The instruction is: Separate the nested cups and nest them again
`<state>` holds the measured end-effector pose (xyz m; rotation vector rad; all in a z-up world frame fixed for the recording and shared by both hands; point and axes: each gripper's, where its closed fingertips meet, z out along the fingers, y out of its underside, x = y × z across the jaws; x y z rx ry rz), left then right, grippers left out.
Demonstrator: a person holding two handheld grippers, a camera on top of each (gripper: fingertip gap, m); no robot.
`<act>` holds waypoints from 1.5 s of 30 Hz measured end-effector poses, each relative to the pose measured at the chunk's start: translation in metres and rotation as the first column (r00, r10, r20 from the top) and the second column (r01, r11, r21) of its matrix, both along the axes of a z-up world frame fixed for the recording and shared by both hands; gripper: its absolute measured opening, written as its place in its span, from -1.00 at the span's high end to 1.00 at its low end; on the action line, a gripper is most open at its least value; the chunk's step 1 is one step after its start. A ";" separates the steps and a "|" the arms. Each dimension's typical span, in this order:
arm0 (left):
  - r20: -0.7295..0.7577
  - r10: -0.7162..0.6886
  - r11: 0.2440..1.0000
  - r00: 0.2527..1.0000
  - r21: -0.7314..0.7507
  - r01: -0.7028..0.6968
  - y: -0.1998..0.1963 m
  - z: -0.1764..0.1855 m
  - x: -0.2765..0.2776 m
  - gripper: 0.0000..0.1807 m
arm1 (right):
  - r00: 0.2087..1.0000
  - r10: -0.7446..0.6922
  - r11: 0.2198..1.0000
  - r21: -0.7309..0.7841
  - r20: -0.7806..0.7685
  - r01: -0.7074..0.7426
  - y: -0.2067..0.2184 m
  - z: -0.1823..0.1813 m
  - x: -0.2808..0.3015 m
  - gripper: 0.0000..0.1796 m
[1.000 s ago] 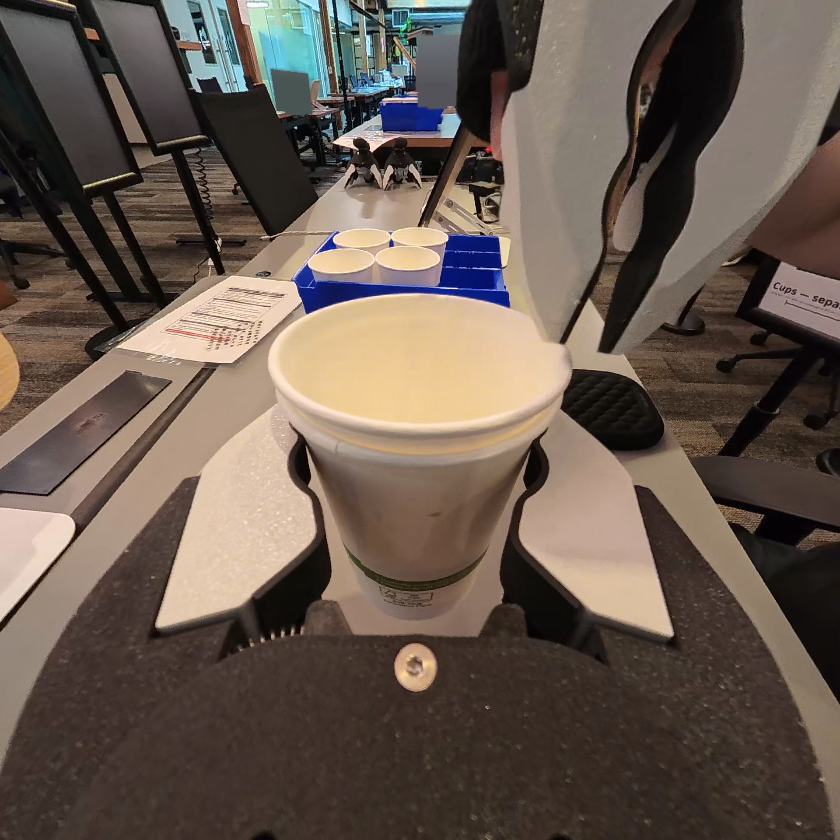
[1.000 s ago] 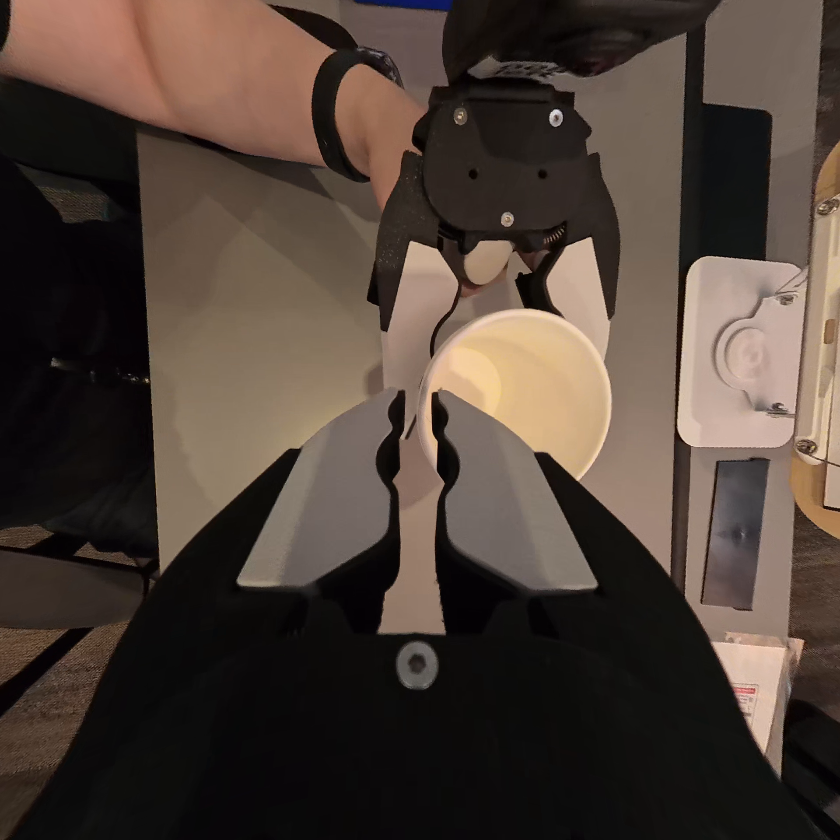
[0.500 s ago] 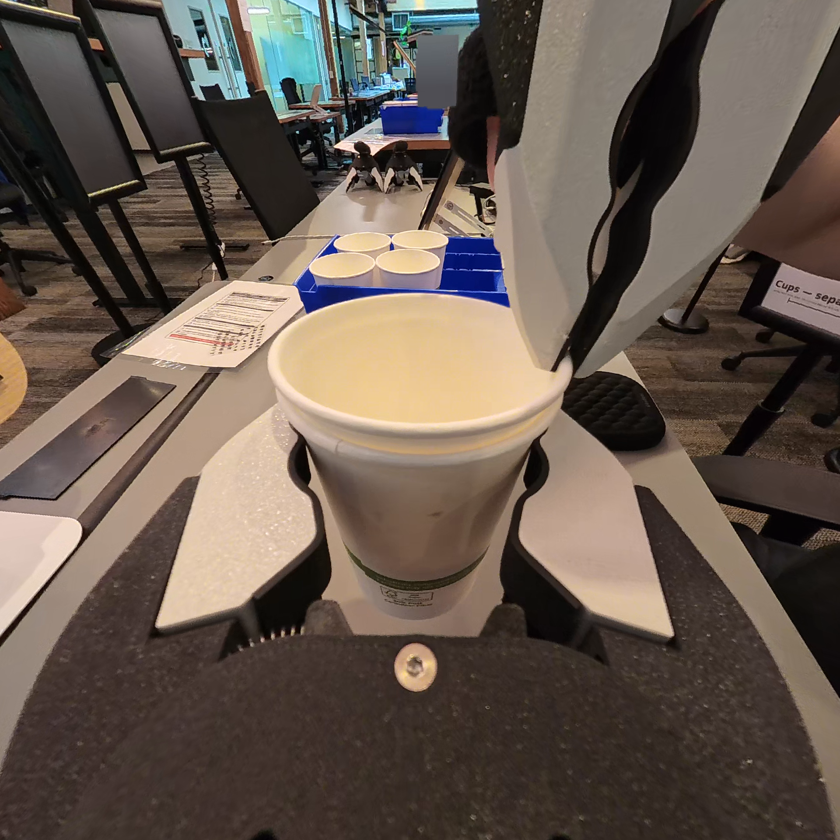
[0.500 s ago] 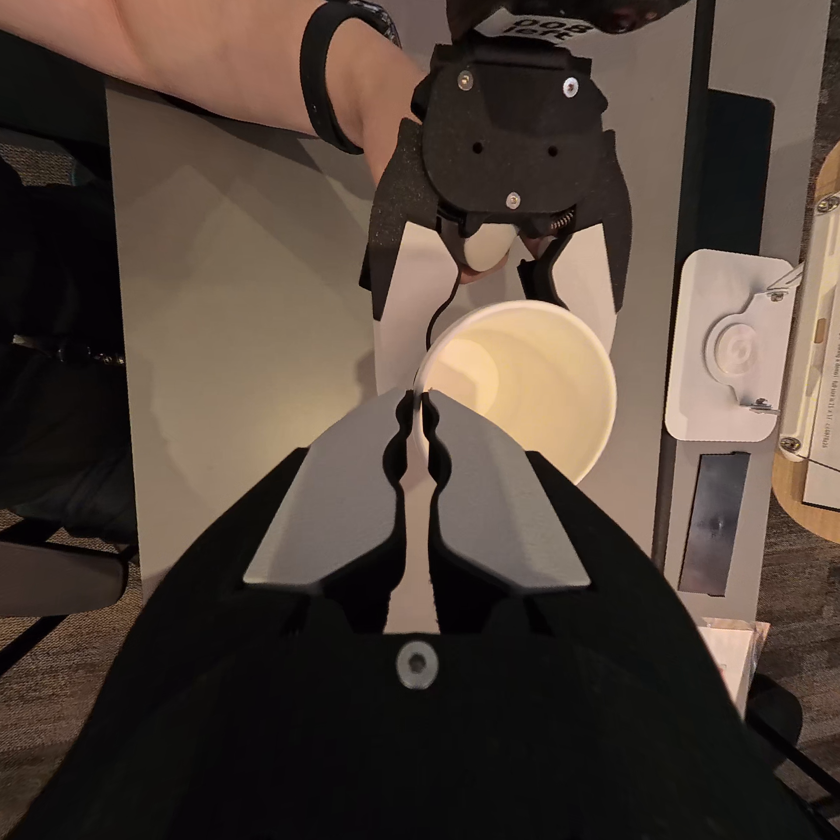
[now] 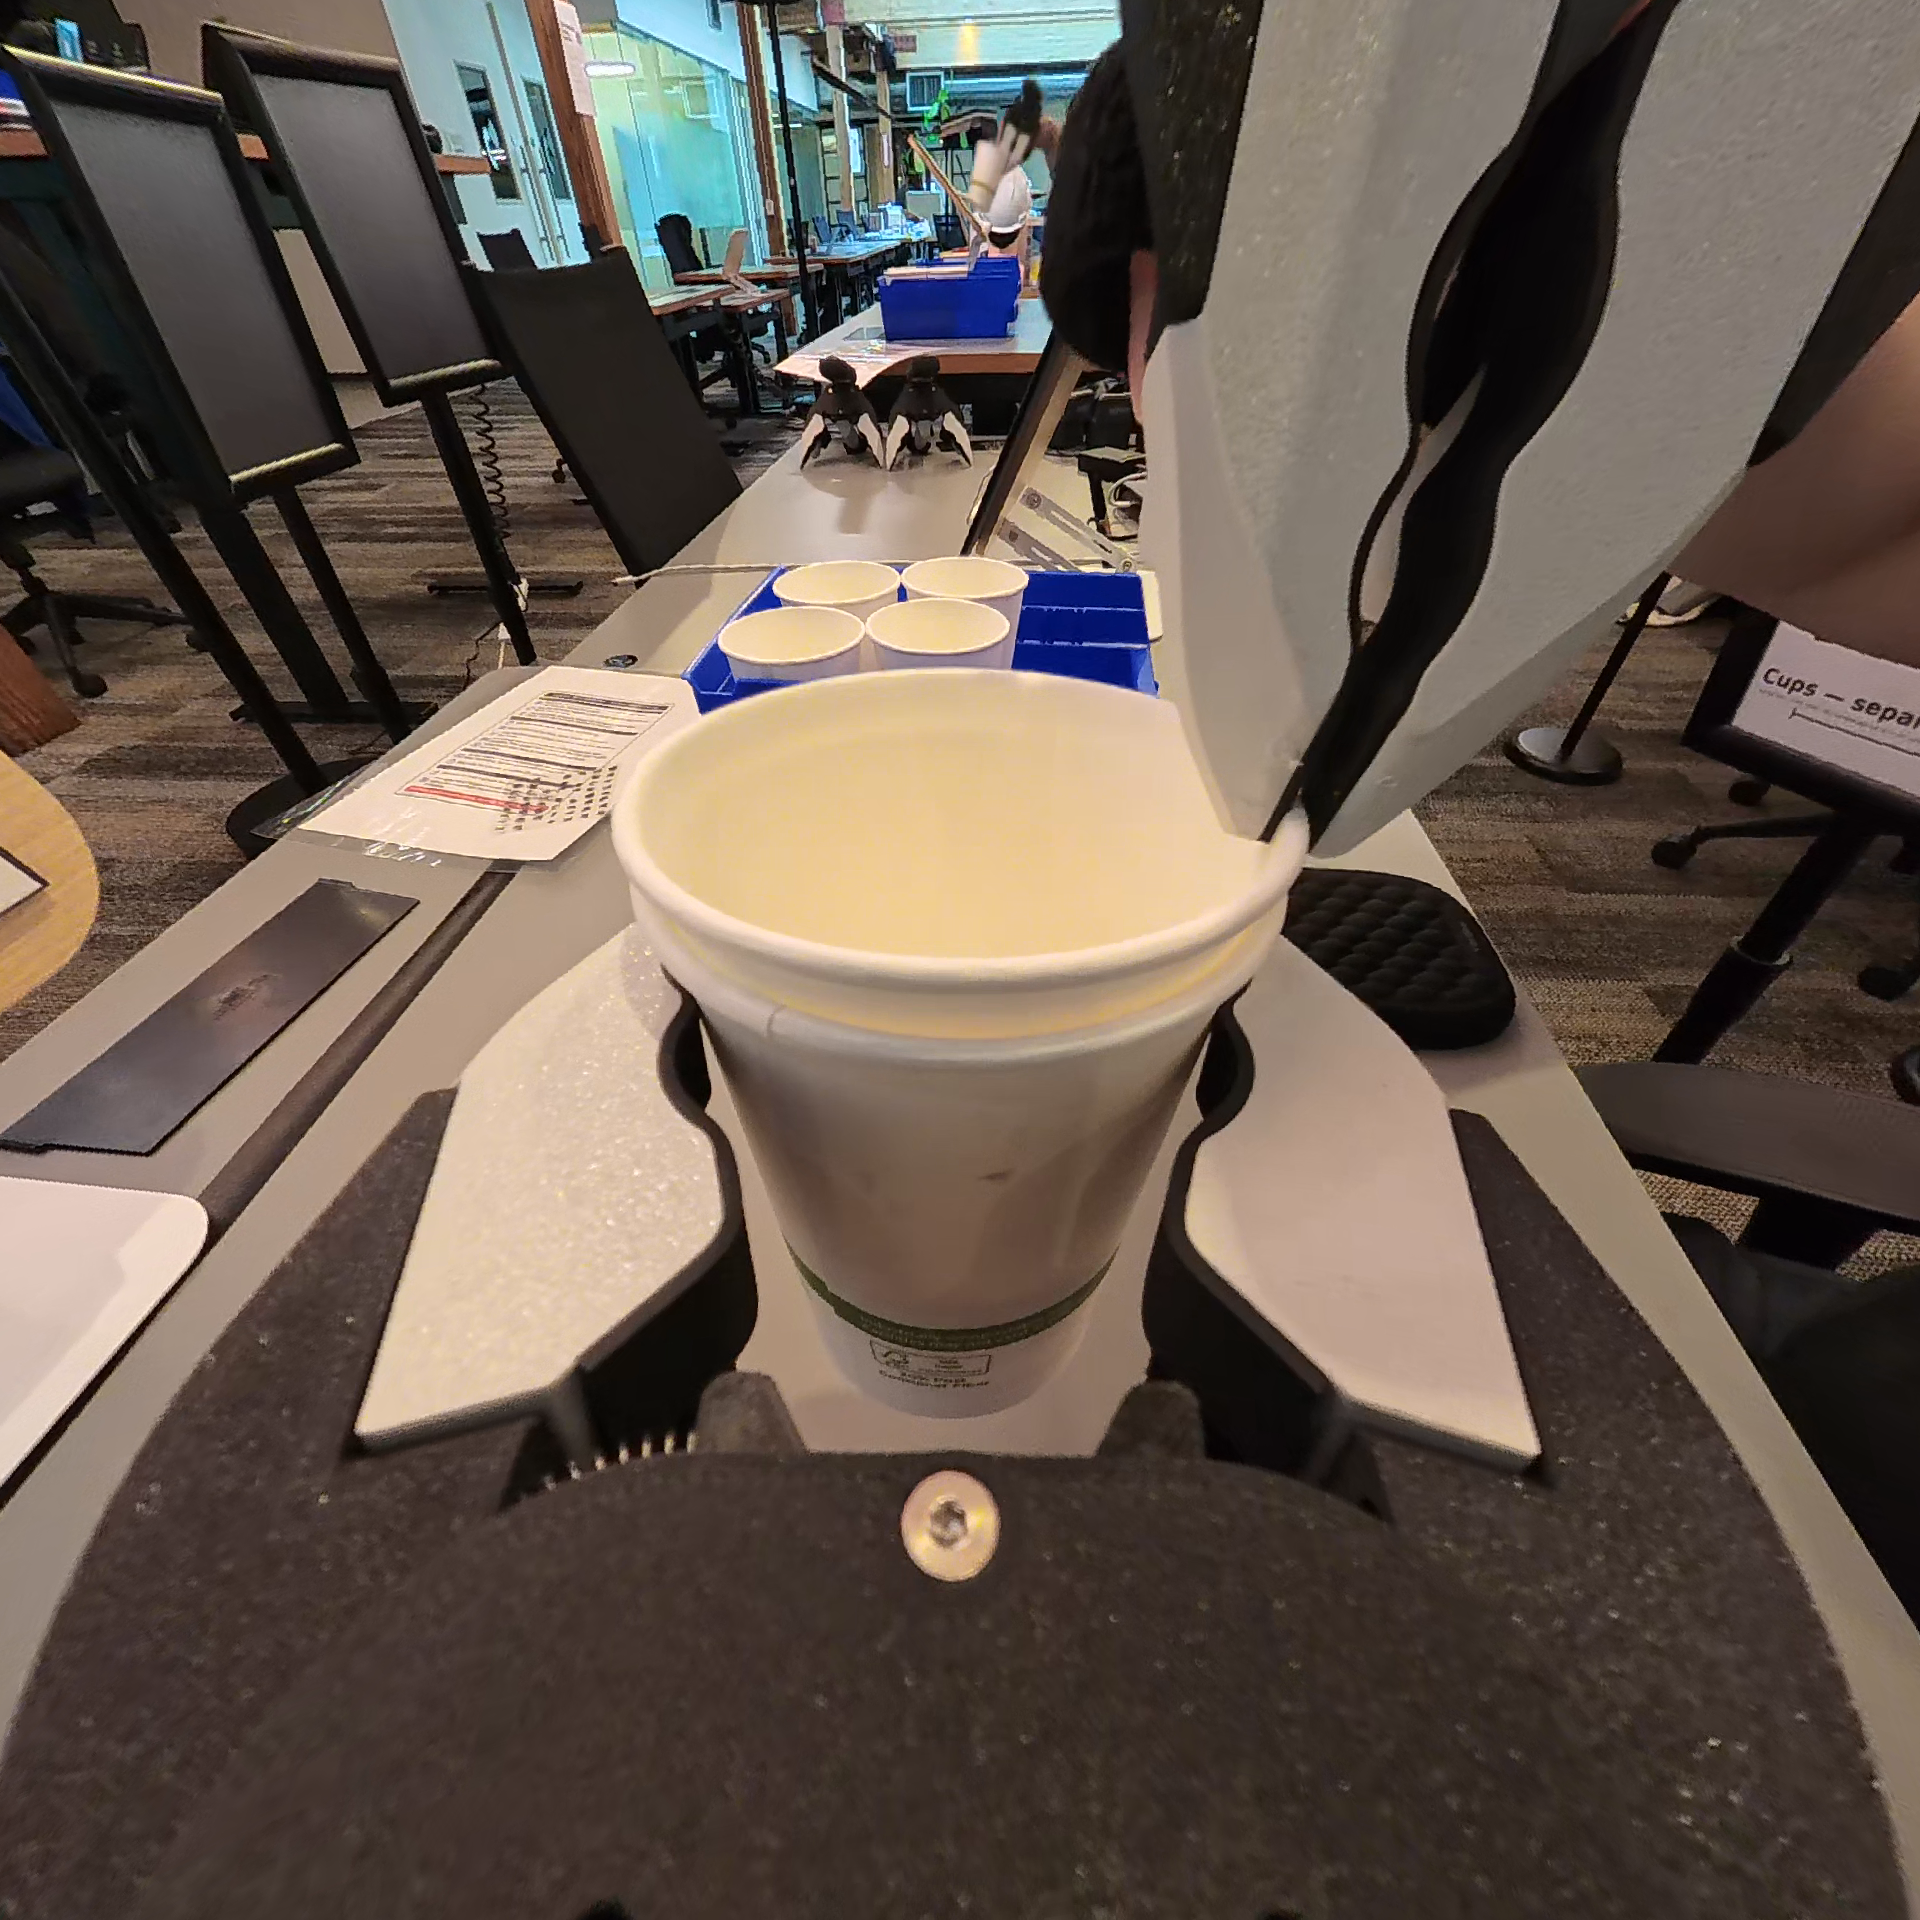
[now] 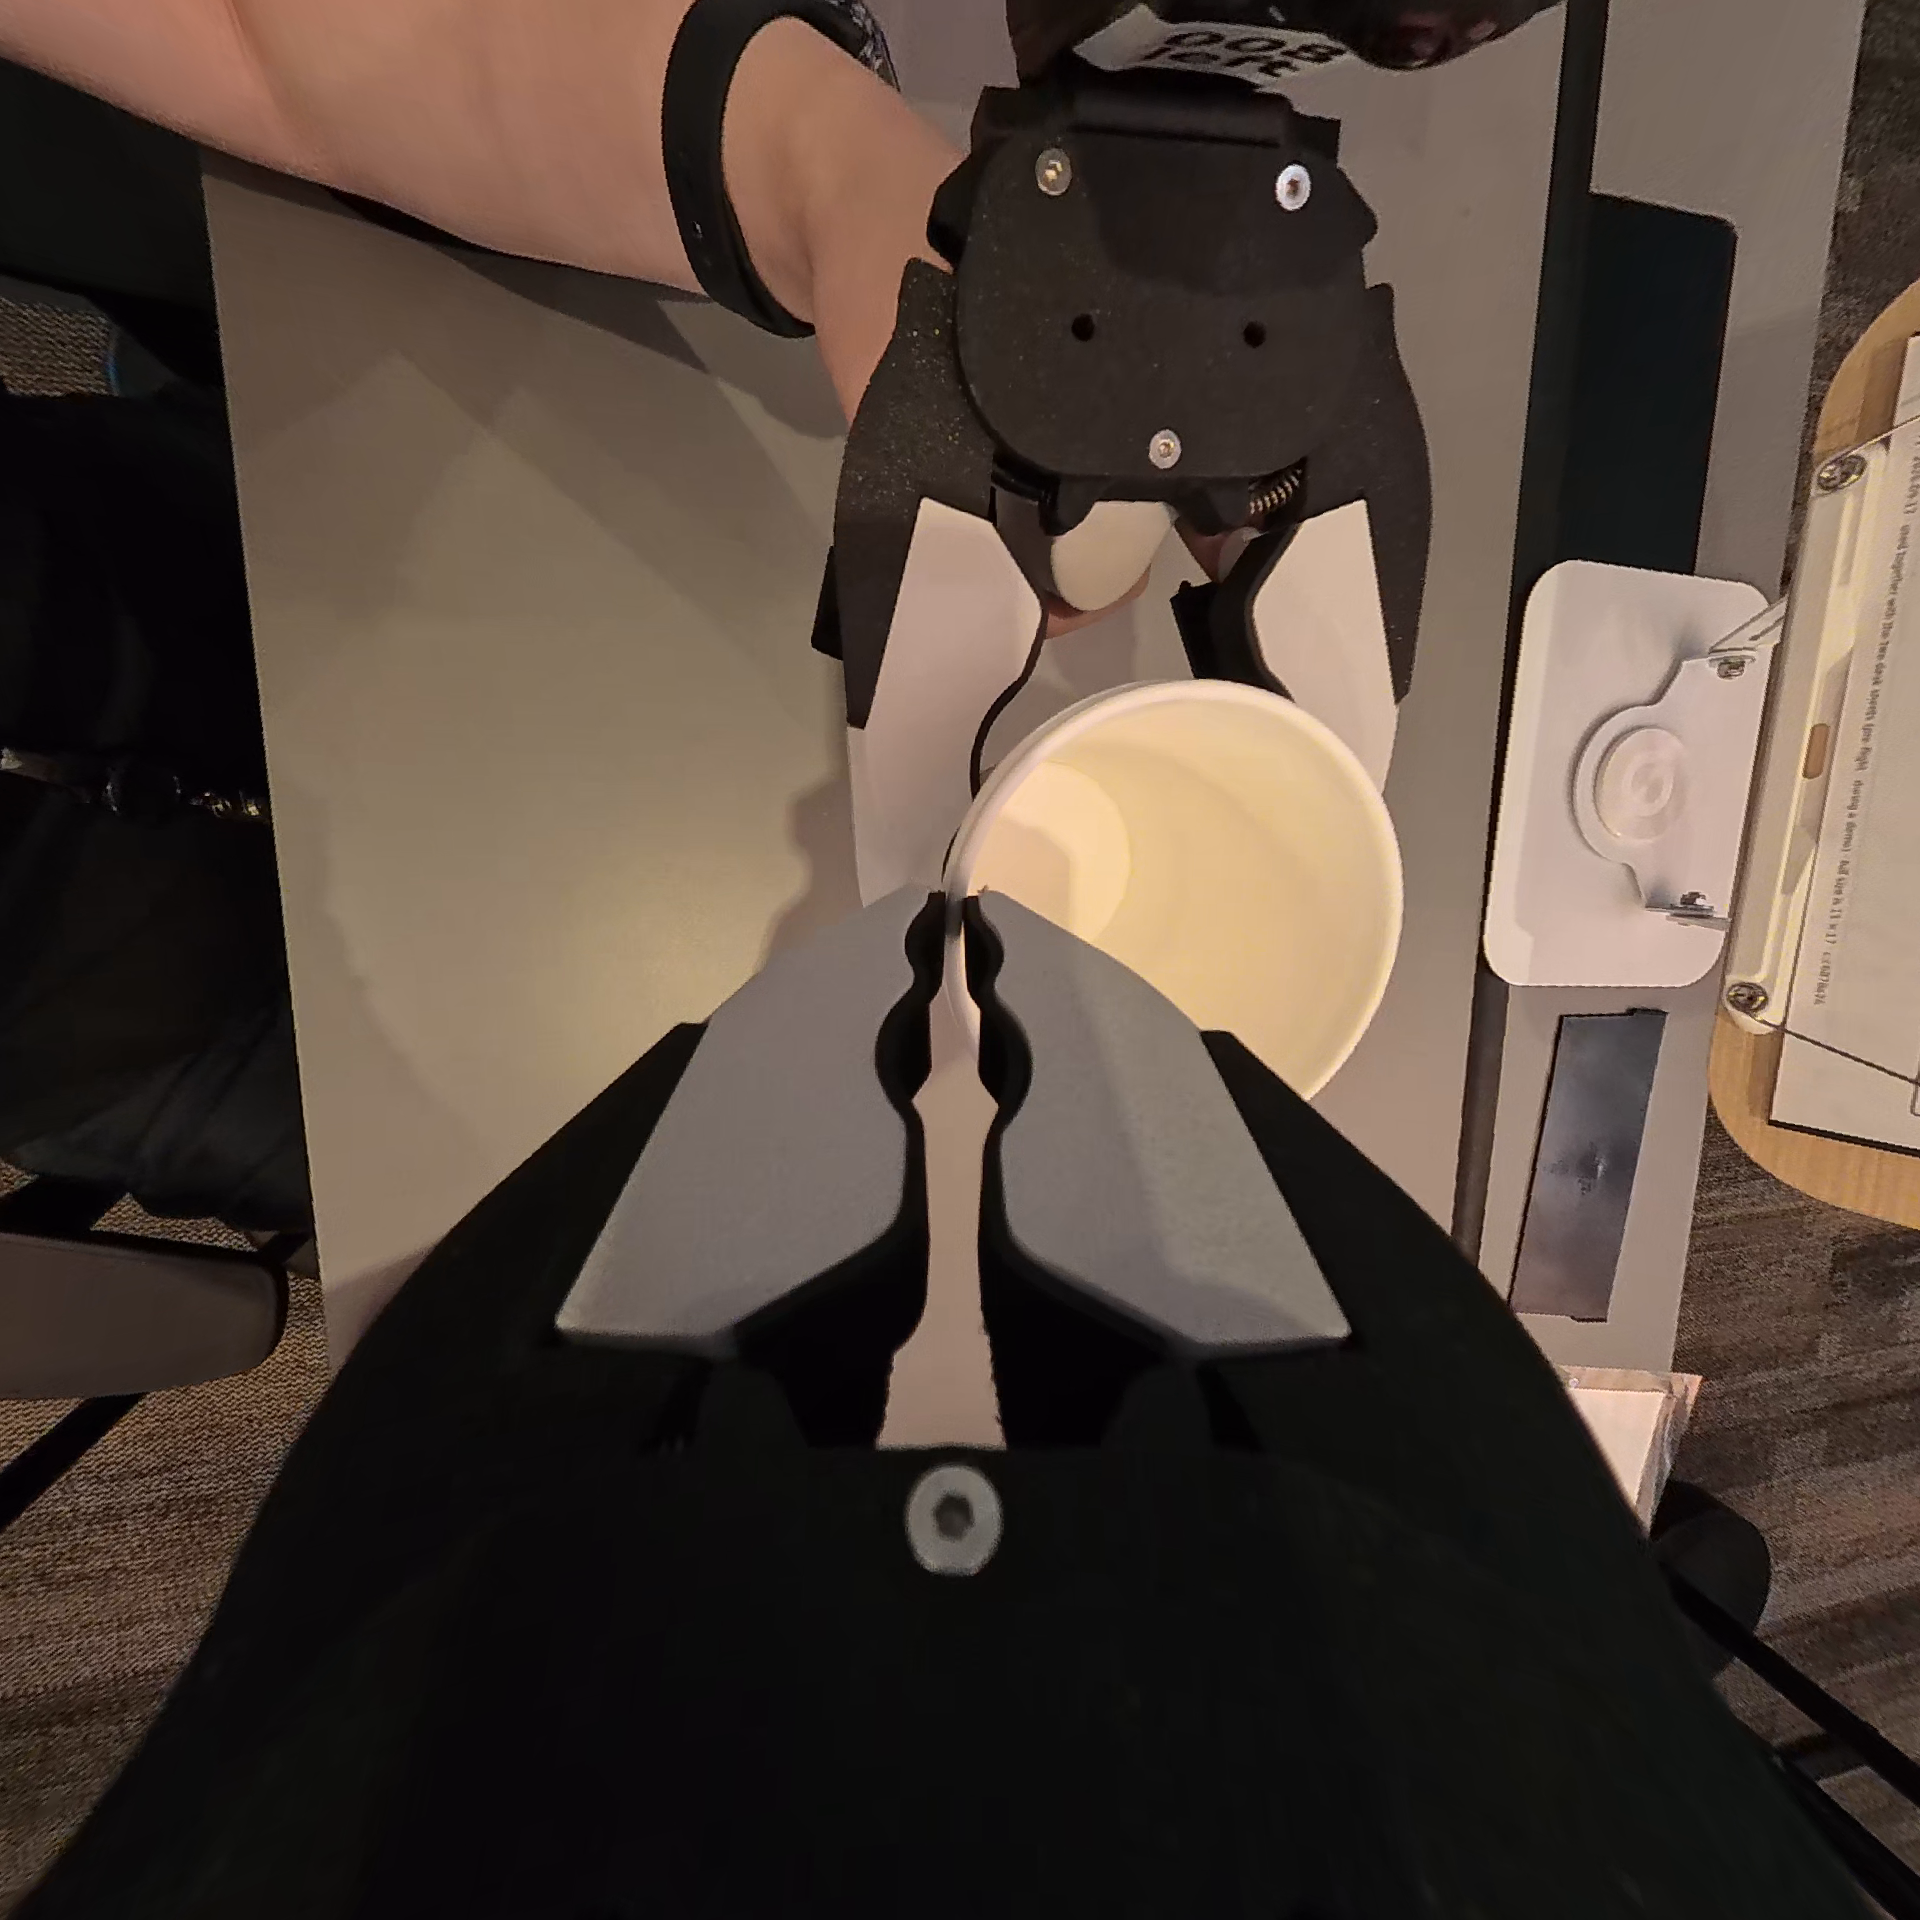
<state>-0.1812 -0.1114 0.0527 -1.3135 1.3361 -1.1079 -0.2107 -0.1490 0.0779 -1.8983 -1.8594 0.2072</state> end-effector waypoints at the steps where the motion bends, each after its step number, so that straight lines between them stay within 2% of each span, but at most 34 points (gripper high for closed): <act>1: 0.002 0.000 1.000 1.000 0.000 0.000 0.000 0.001 0.000 -0.03 | 1.000 0.000 1.000 0.002 -0.001 0.000 0.000 0.001 0.000 0.97; 12: -0.014 0.017 0.999 1.000 0.044 -0.017 -0.002 0.003 -0.002 -0.03 | 1.000 -0.010 1.000 0.008 0.027 0.010 -0.005 0.006 0.001 0.97; 18: -0.039 0.025 0.998 0.999 0.052 -0.022 -0.001 -0.004 0.001 -0.02 | 1.000 -0.022 0.999 0.035 -0.011 0.023 -0.007 0.023 0.005 0.97; 24: -0.048 0.030 0.999 0.998 0.040 -0.028 0.002 -0.008 0.002 -0.02 | 0.998 -0.047 0.993 0.102 -0.047 0.051 -0.004 0.048 0.014 0.97; 30: -0.067 0.034 0.999 0.997 0.035 -0.032 0.005 -0.015 0.003 -0.03 | 0.990 -0.112 0.977 0.171 -0.085 0.125 0.003 0.089 0.038 0.97; 38: -0.069 0.052 0.999 0.996 0.012 -0.051 0.015 -0.019 -0.001 -0.02 | 0.940 -0.333 0.912 0.227 -0.074 0.341 -0.005 0.129 0.134 0.97; 41: -0.070 0.053 0.999 0.996 0.013 -0.053 0.016 -0.019 -0.002 -0.03 | 0.885 -0.462 0.859 0.219 -0.059 0.463 -0.012 0.125 0.192 0.97; 45: -0.071 0.050 0.999 0.996 0.019 -0.049 0.014 -0.018 -0.001 -0.03 | 0.767 -0.641 0.752 0.176 -0.031 0.635 -0.023 0.096 0.279 0.97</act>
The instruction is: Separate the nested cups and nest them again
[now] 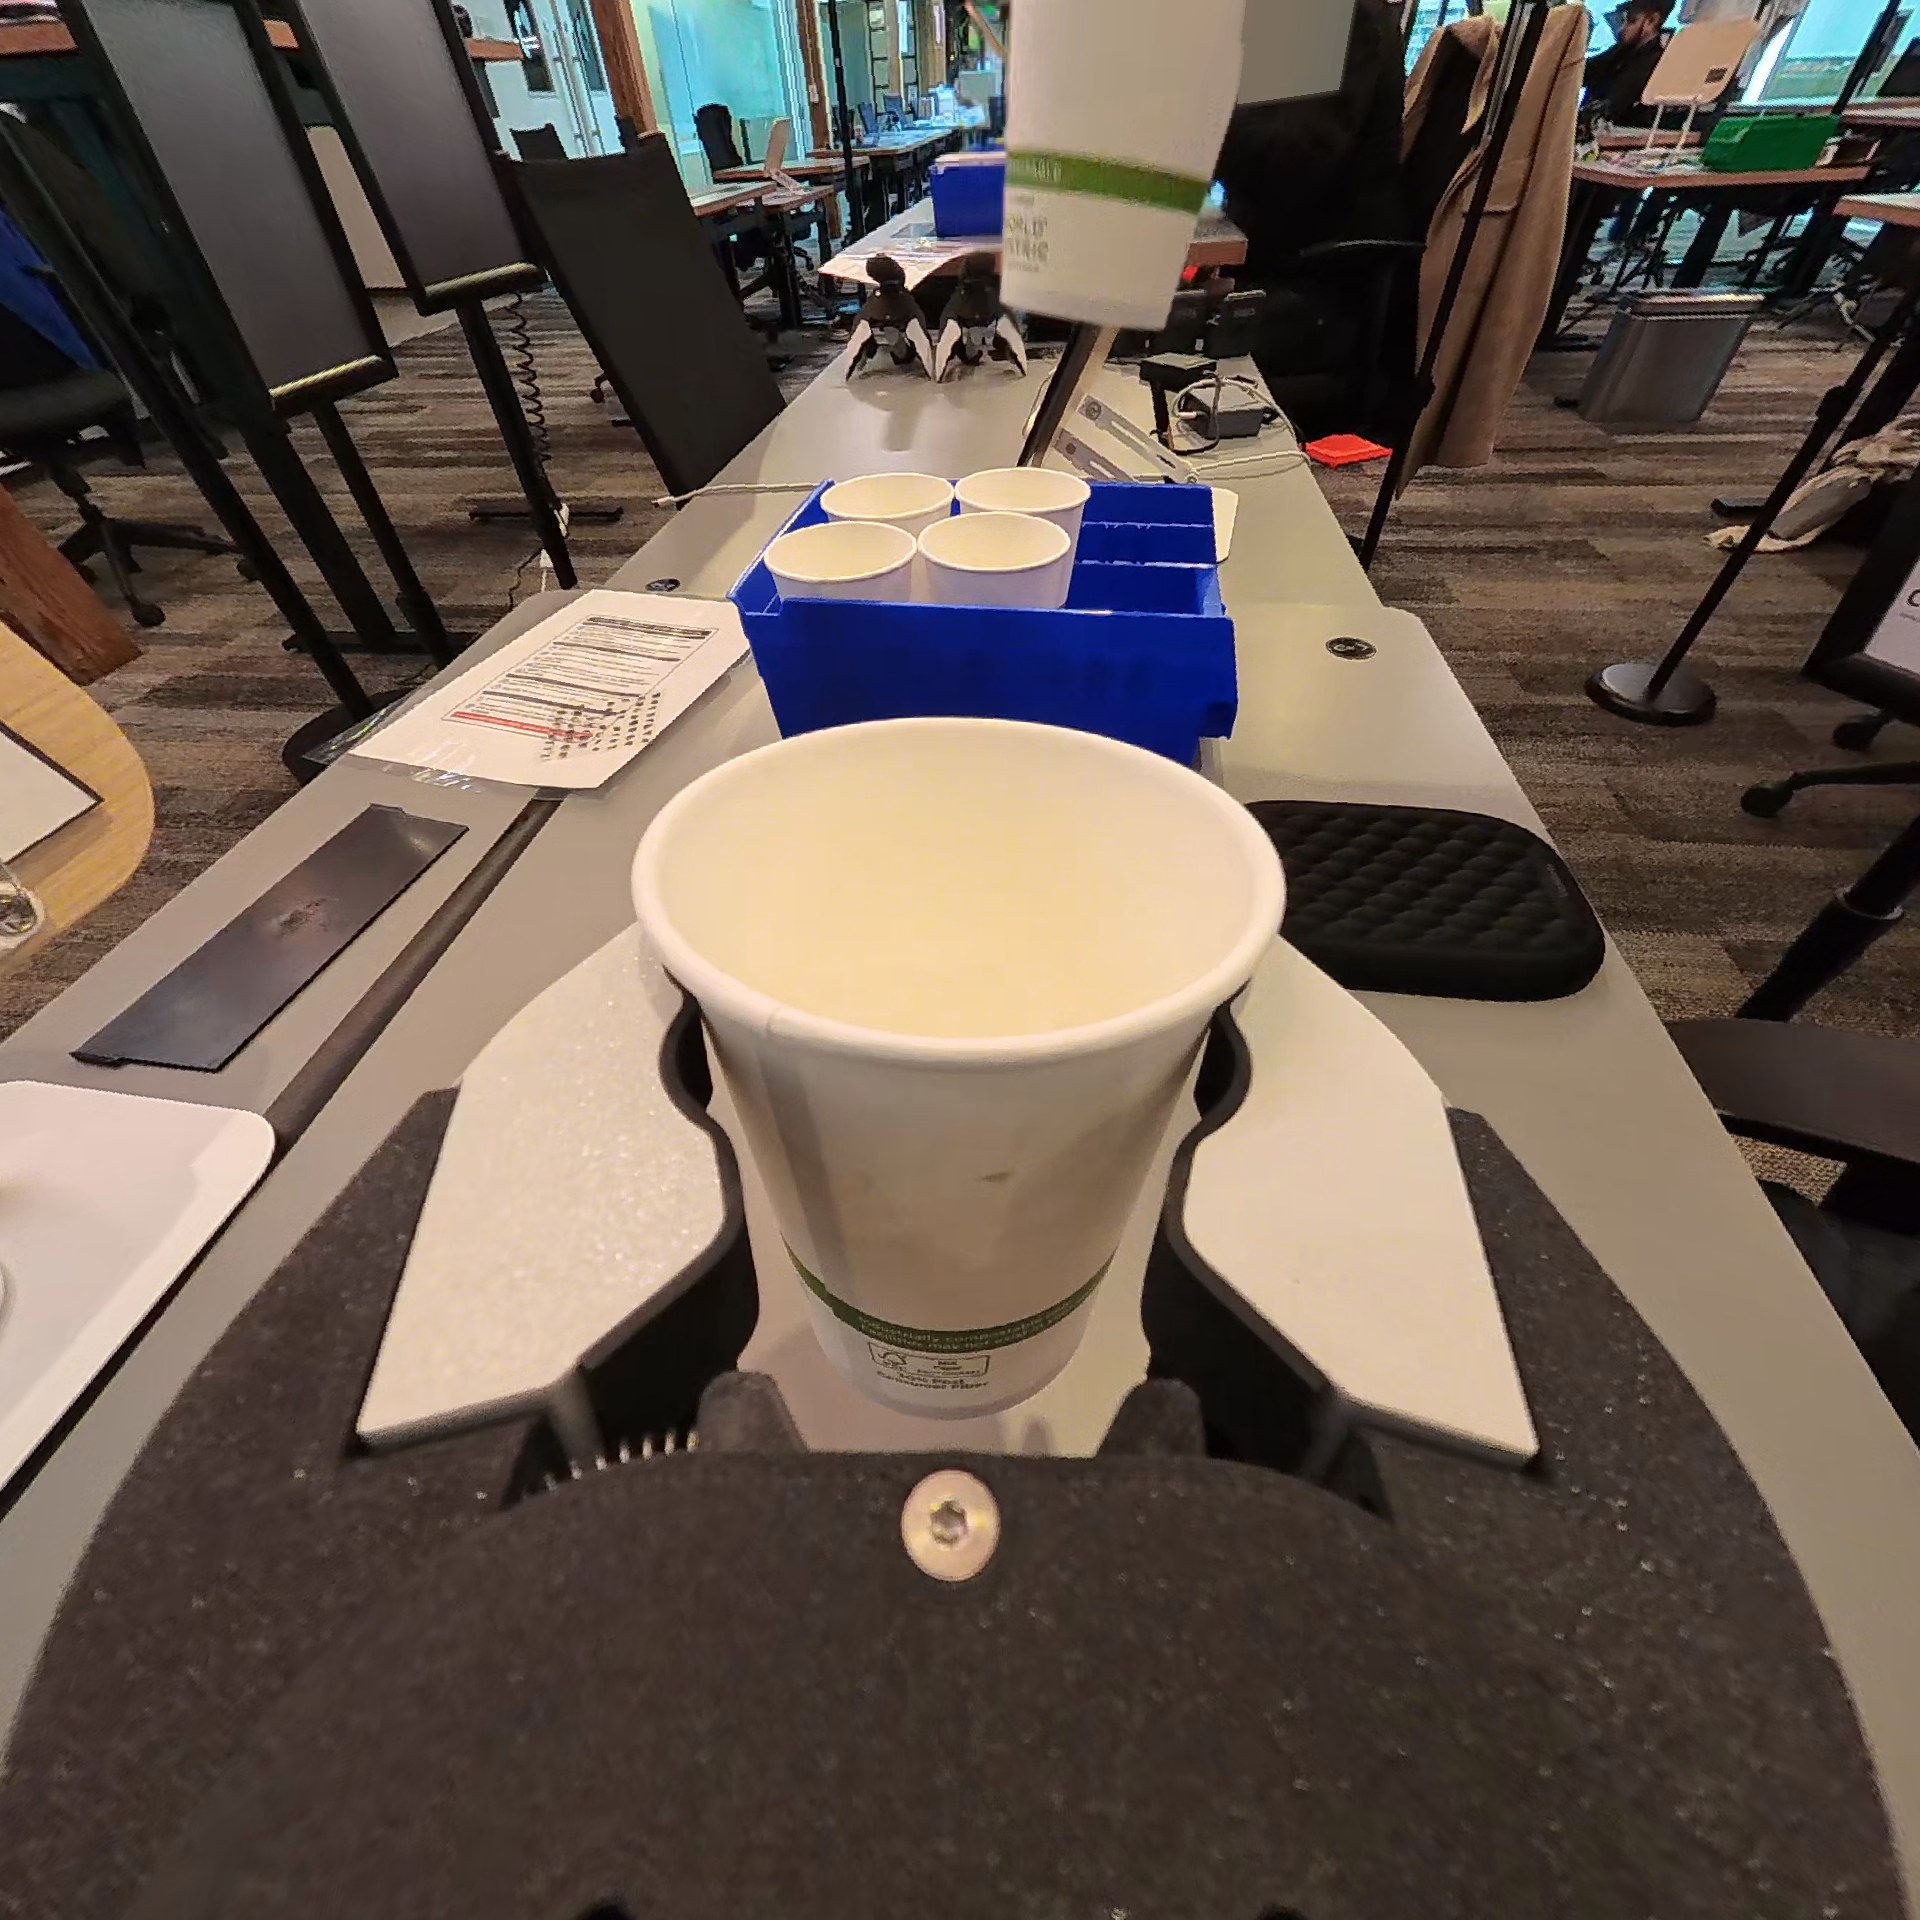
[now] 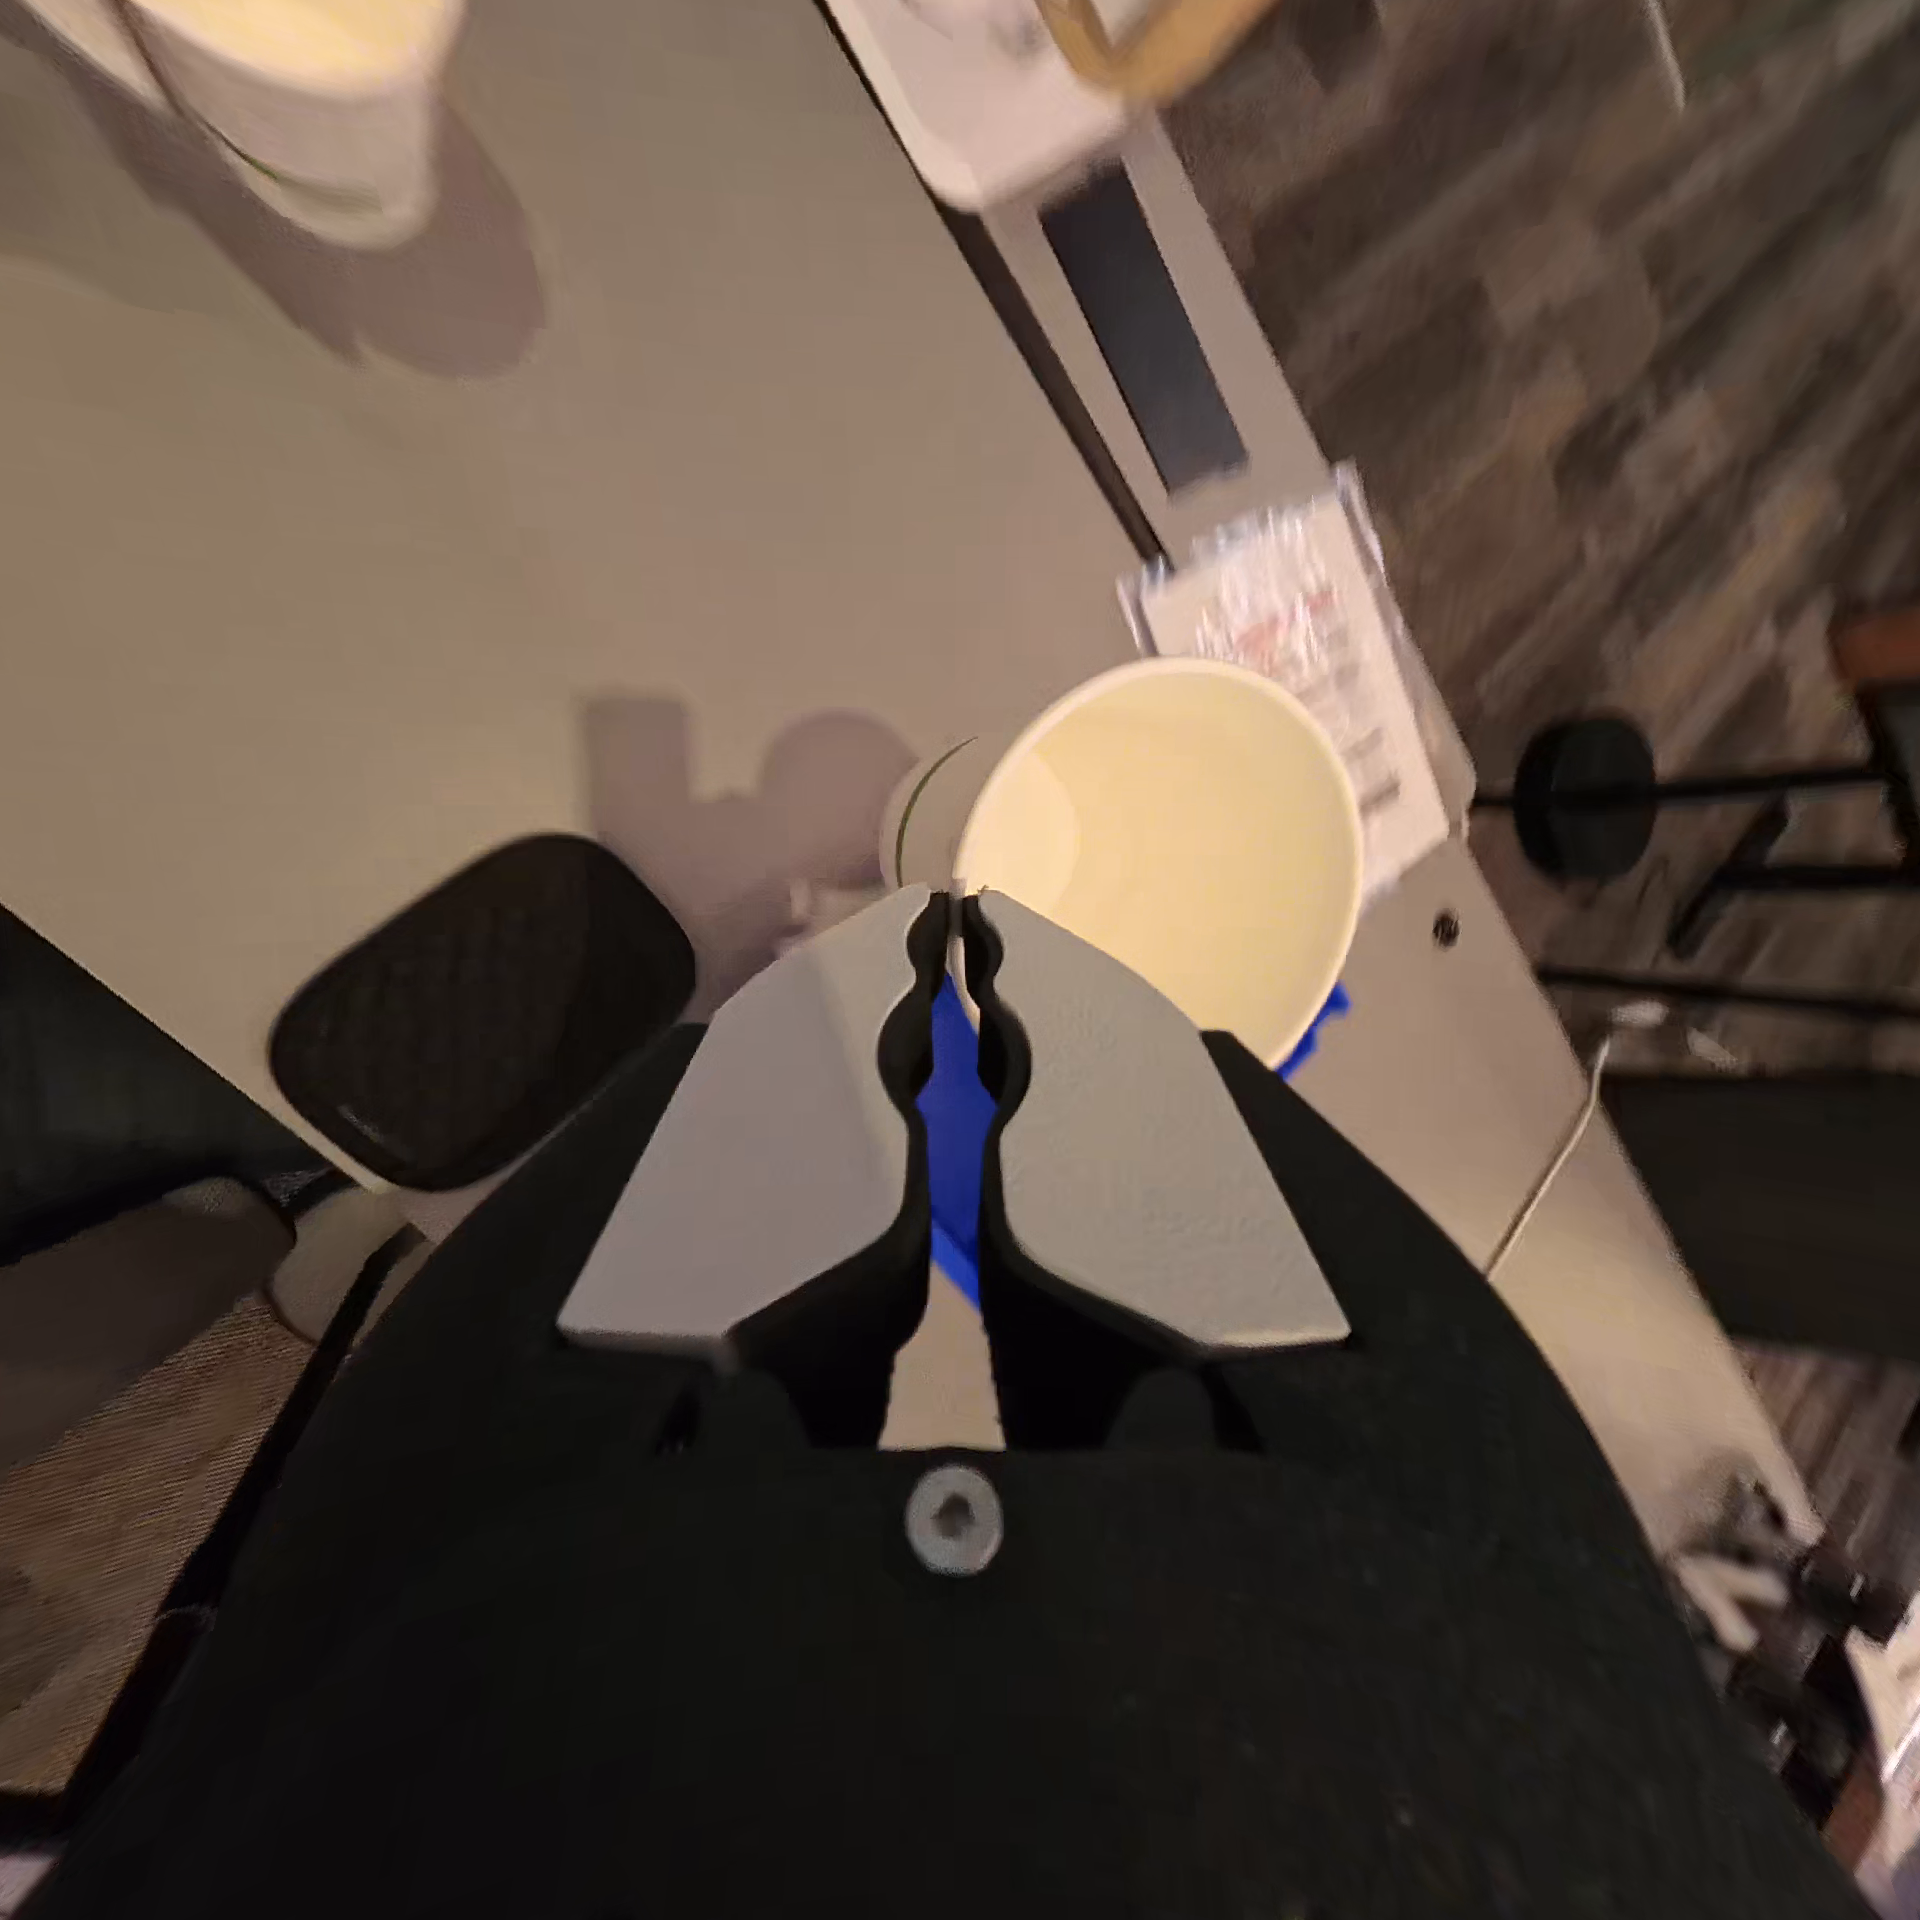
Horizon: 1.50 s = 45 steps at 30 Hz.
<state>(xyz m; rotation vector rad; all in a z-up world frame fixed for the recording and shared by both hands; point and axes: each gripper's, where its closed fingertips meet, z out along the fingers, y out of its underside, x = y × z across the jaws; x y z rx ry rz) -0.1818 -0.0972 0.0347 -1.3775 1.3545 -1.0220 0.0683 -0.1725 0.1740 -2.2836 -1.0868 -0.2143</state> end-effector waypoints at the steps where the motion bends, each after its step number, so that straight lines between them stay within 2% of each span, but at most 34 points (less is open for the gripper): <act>1: -0.001 0.000 1.000 1.000 0.001 0.000 0.000 0.000 0.000 -0.03 | 0.999 -0.051 0.999 -0.012 -0.002 0.051 -0.004 -0.010 0.021 0.98; 8: -0.015 0.002 1.000 1.000 -0.002 -0.002 0.000 -0.005 0.003 -0.03 | 0.946 -0.318 0.946 -0.088 -0.067 0.312 -0.030 -0.090 0.134 0.97; 18: -0.014 0.006 1.000 1.000 -0.006 -0.006 0.002 -0.005 0.001 -0.03 | 0.881 -0.463 0.884 -0.122 -0.097 0.452 -0.049 -0.166 0.192 0.97; 24: -0.023 0.005 1.000 1.000 -0.004 -0.005 0.002 -0.007 0.002 -0.03 | 0.884 -0.459 0.886 -0.119 -0.085 0.448 -0.043 -0.188 0.195 0.98; 30: -0.020 0.005 1.000 1.000 -0.006 -0.005 0.002 -0.007 0.002 -0.03 | 0.891 -0.455 0.882 -0.145 -0.009 0.449 -0.045 -0.211 0.197 0.97; 45: -0.029 -0.007 1.000 1.000 0.002 0.007 -0.003 -0.008 0.005 -0.03 | 0.891 -0.455 0.863 -0.242 0.012 0.444 -0.044 -0.228 0.195 0.97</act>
